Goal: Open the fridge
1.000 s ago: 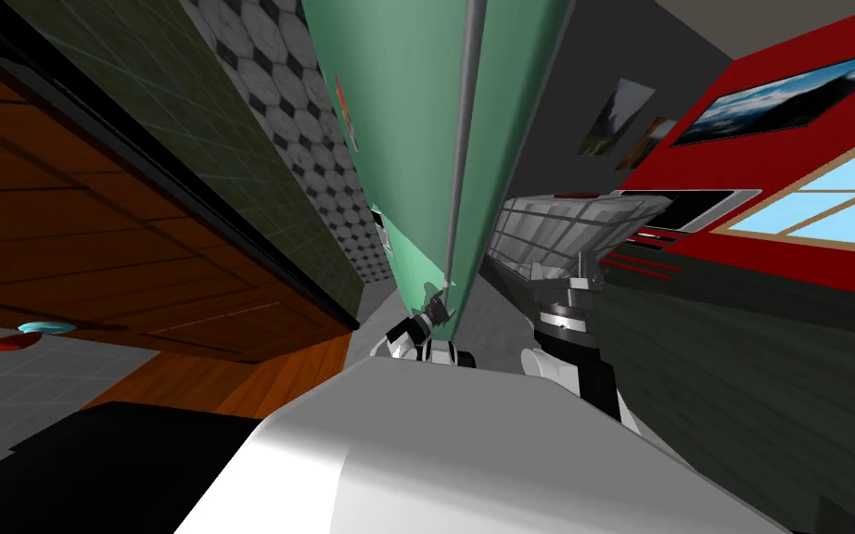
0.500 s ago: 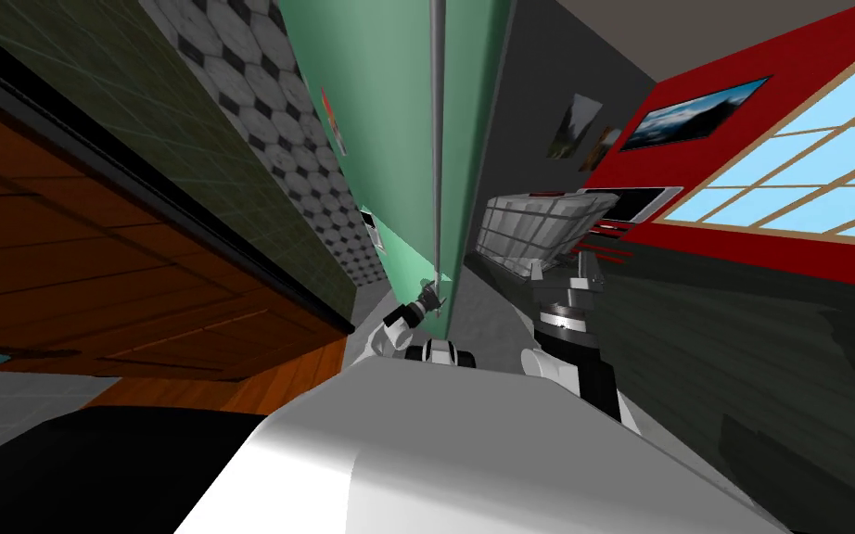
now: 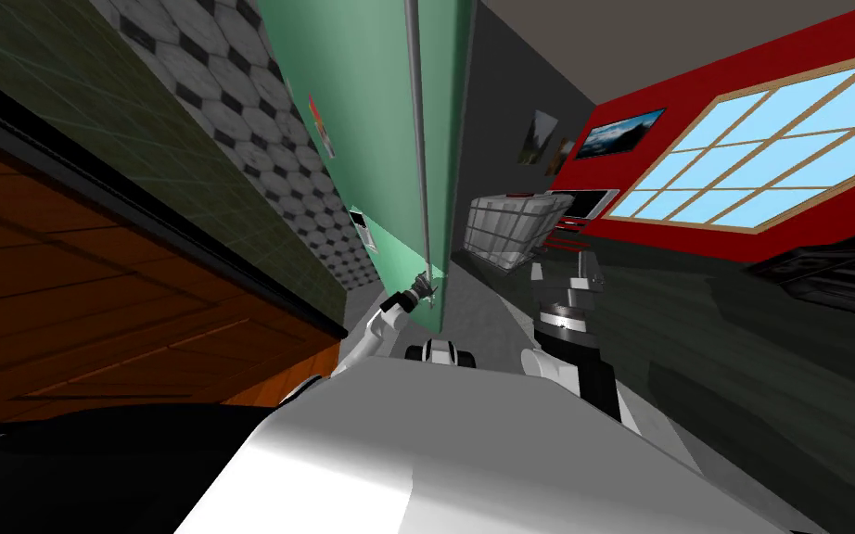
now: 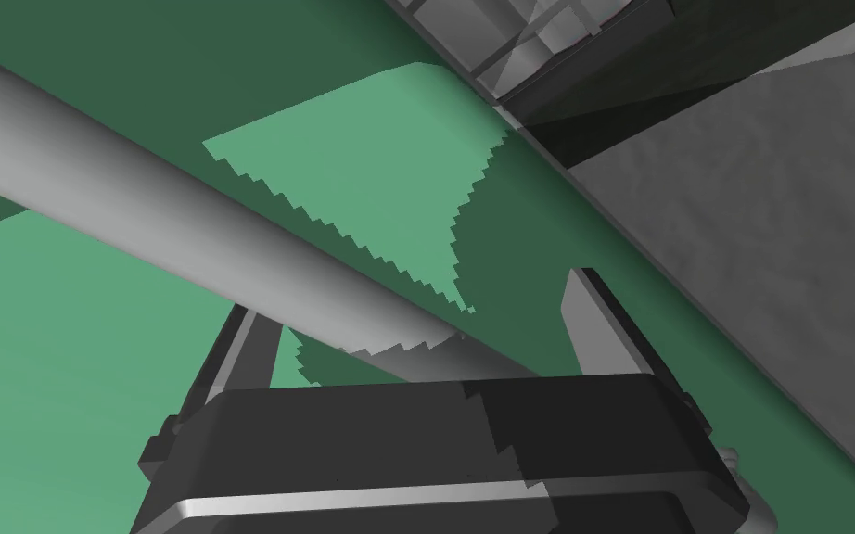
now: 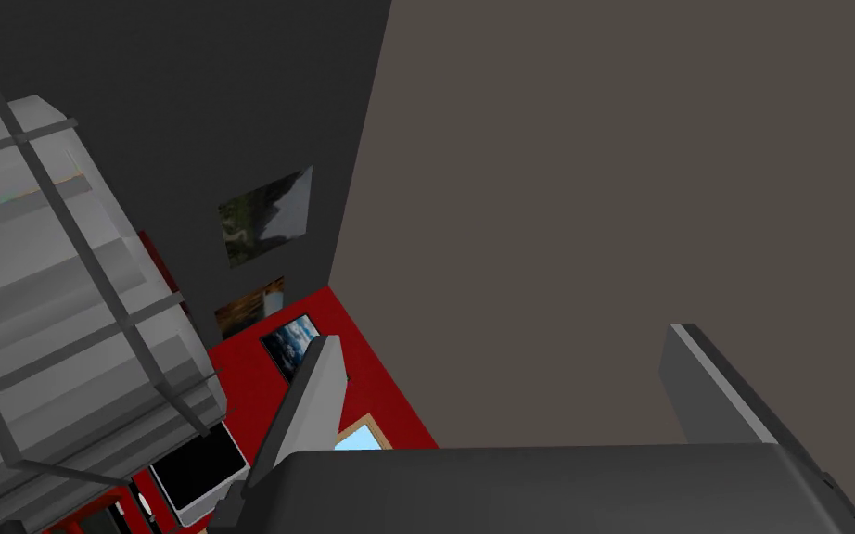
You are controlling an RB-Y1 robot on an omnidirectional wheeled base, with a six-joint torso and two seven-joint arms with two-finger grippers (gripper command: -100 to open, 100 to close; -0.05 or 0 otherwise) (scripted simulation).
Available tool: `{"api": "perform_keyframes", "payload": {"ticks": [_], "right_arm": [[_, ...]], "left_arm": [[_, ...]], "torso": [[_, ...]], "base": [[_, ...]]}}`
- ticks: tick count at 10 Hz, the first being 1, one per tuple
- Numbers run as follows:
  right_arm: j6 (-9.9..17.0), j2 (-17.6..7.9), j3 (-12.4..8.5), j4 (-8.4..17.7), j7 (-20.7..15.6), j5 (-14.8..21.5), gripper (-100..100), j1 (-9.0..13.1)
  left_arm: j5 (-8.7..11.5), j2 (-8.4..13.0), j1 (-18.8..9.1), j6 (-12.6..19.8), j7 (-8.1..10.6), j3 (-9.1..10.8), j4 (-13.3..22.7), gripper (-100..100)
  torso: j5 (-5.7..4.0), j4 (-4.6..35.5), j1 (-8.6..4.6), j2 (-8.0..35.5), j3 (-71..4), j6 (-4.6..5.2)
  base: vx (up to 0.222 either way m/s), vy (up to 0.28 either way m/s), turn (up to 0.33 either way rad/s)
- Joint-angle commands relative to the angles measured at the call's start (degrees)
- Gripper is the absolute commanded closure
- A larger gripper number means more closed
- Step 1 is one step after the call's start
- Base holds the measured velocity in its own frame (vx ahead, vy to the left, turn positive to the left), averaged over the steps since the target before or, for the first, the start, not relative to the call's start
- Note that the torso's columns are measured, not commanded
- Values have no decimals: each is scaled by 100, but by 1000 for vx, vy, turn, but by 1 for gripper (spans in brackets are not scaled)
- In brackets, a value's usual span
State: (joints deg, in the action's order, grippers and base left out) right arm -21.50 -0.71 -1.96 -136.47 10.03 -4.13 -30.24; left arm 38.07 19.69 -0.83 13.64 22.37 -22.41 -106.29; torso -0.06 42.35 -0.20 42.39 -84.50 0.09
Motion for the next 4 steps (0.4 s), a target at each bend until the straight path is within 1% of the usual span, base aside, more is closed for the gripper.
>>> {"api": "perform_keyframes", "payload": {"ticks": [1,2,3,4], "right_arm": [[0,0,0,0,0,0,0,0],[0,0,0,0,0,0,0,0],[0,0,0,0,0,0,0,0],[0,0,0,0,0,0,0,0]], "left_arm": [[43,-44,-206,228,123,430,50,-100],[96,-67,-402,338,215,607,185,-100],[96,-67,-402,338,215,726,185,-100],[148,-90,-598,448,307,916,320,-100]], "torso": [[1,0,4,-2,-3,3],[1,0,6,-2,-2,-4],[2,0,3,7,3,3],[1,2,4,9,6,-2]], "base": [[-93,-7,-118],[-119,-24,-251],[-103,-15,-132],[-103,-7,-229]]}}
